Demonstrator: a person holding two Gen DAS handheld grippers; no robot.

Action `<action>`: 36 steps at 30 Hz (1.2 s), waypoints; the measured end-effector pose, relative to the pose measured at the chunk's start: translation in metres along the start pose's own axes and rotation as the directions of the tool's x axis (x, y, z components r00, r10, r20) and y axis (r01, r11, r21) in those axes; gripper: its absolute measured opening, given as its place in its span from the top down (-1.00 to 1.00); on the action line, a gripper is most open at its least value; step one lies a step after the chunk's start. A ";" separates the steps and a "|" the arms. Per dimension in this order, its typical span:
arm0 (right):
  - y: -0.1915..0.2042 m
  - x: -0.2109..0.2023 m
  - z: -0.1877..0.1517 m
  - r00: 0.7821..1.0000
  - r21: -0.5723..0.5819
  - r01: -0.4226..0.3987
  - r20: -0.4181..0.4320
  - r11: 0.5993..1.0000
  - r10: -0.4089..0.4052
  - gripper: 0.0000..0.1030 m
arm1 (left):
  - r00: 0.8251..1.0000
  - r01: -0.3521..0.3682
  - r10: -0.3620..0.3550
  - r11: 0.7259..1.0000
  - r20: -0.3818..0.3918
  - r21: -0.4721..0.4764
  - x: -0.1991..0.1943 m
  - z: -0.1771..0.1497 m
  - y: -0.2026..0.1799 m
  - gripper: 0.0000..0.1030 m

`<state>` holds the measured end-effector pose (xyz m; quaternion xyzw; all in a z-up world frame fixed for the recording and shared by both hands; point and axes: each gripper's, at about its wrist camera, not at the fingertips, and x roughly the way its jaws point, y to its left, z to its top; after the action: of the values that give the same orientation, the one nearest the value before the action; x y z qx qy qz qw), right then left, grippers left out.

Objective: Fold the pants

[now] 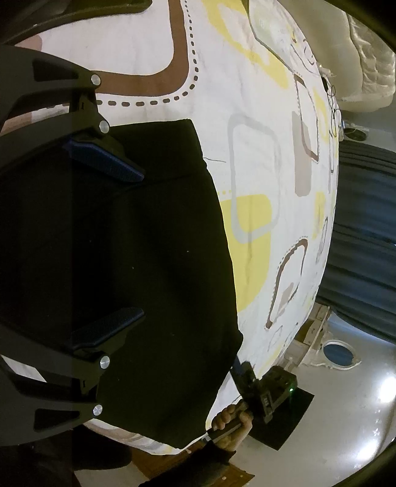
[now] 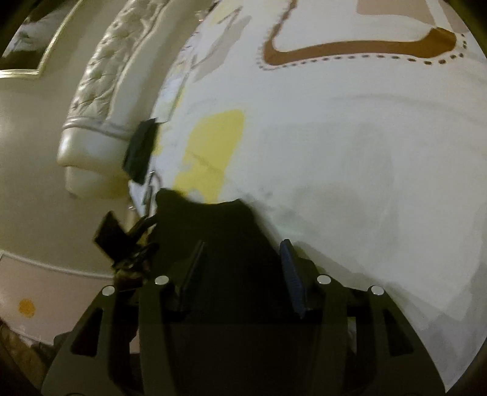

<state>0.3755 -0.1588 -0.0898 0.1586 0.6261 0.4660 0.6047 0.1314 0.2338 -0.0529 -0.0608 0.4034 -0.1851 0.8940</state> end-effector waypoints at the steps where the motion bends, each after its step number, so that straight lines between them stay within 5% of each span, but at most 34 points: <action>1: 0.003 -0.002 -0.001 1.000 -0.008 -0.023 -0.002 1.000 0.023 0.03 | 1.000 0.000 0.000 1.000 0.002 -0.002 0.000 0.000 0.000 -0.62; 11: 0.013 0.007 -0.004 0.989 -0.036 -0.108 -0.108 0.993 0.104 -0.28 | 1.000 -0.004 0.004 1.000 -0.004 0.001 0.002 0.000 0.000 -0.63; 25: 0.008 0.021 0.011 0.987 0.007 -0.069 -0.146 0.998 0.069 -0.29 | 1.000 0.003 -0.003 1.000 -0.004 0.006 0.002 0.001 -0.001 -0.65; 28: 0.008 0.020 0.006 0.980 0.008 -0.118 -0.162 0.993 0.118 -0.29 | 1.000 0.007 -0.007 1.000 -0.003 0.004 0.002 0.001 0.000 -0.65; 36: 0.008 0.032 0.021 0.973 0.053 -0.214 -0.072 0.975 0.218 -0.49 | 1.000 0.000 0.000 1.000 -0.007 0.003 0.005 0.002 -0.001 -0.66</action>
<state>0.3849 -0.1220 -0.0996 0.2212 0.6383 0.5206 0.5221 0.1356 0.2305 -0.0545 -0.0588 0.4063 -0.1858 0.8927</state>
